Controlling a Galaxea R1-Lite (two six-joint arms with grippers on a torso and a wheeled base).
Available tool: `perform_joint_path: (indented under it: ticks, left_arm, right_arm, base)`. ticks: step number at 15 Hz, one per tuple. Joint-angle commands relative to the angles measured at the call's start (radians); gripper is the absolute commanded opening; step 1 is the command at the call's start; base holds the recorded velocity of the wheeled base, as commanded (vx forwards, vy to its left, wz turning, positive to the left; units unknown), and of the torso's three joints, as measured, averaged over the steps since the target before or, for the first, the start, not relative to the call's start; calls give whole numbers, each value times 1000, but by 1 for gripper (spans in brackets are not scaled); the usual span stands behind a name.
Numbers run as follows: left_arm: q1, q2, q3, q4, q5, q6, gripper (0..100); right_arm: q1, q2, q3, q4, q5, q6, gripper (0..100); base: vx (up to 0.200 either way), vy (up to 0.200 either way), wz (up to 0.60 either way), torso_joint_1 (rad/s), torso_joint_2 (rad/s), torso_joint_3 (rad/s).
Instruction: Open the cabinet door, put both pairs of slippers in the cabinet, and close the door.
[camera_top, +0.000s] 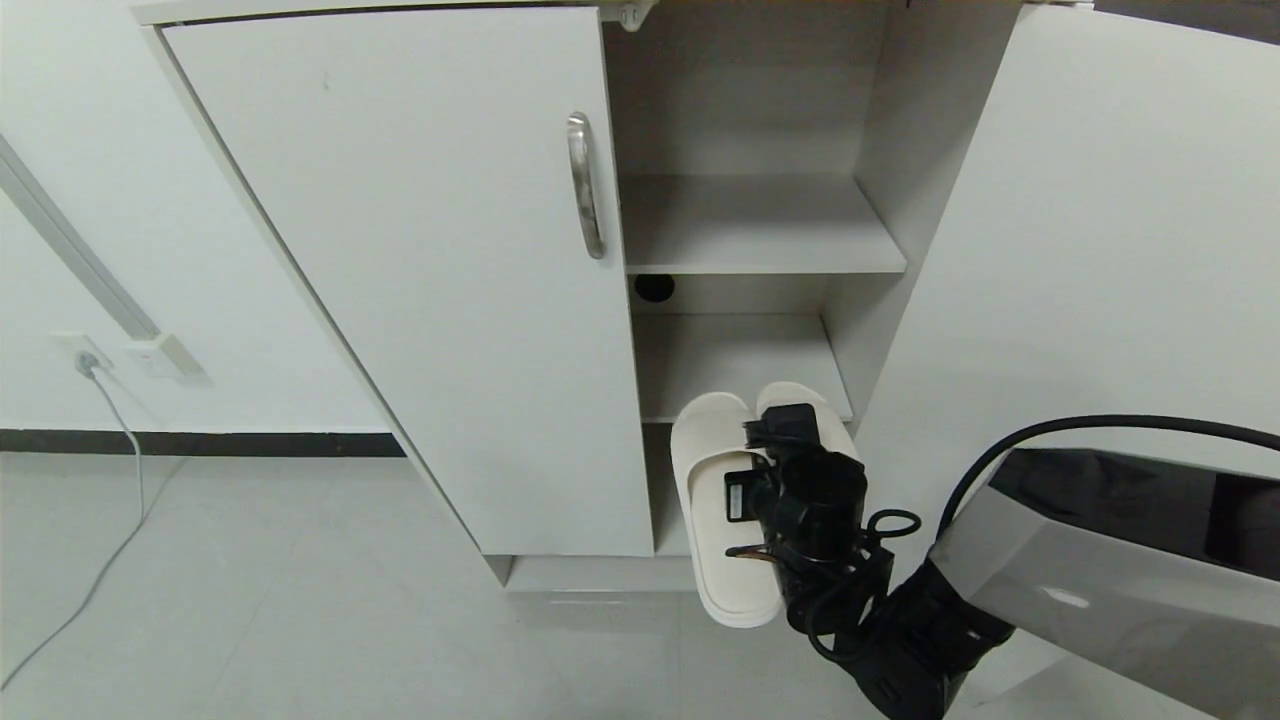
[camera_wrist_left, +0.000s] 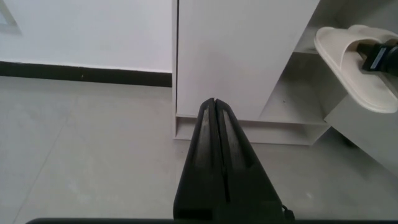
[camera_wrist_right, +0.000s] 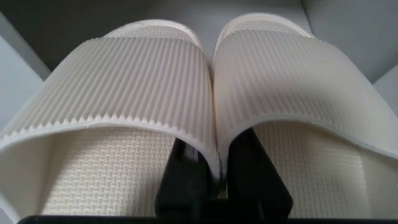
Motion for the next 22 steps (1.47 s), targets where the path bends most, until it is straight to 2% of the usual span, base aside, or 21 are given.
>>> perform_joint_path:
  ticks: [1,6,14,16,19,20,21,22]
  left_arm:
    - [0,1,0,0,0,-1,0]
    - [0,1,0,0,0,-1,0]
    - [0,1,0,0,-1,-1,0]
    - [0,1,0,0,-1,-1,0]
    - [0,1,0,0,-1,-1,0]
    - [0,1,0,0,-1,-1,0]
    - [0,1,0,0,-1,-1,0]
    - [0,1,-2,0,-1,-1,0]
  right_arm:
    - [-2,32,2,-4,0,-3,0]
    - [-4,34,0,-3,0,-3,0]
    - [-10,34,-1,-4,0,-3,0]
    - [-13,37,-12,2,6,-5,0]
    - [-45,64,-72,8,12,-18,0]
    - [-65,83,-136,30,20,-34,0]
    - [-70,87,-165,53,21,-34,0]
    - [-82,107,-250,137,35,-34,0]
  base:
    - [0,0,0,0,0,0]
    - [0,0,0,0,0,0]
    - [200,0,0,2,3,4]
    - [0,0,0,0,0,0]
    - [0,0,0,0,0,0]
    - [0,0,0,0,0,0]
    - [0,0,0,0,0,0]
    - [0,0,0,0,0,0]
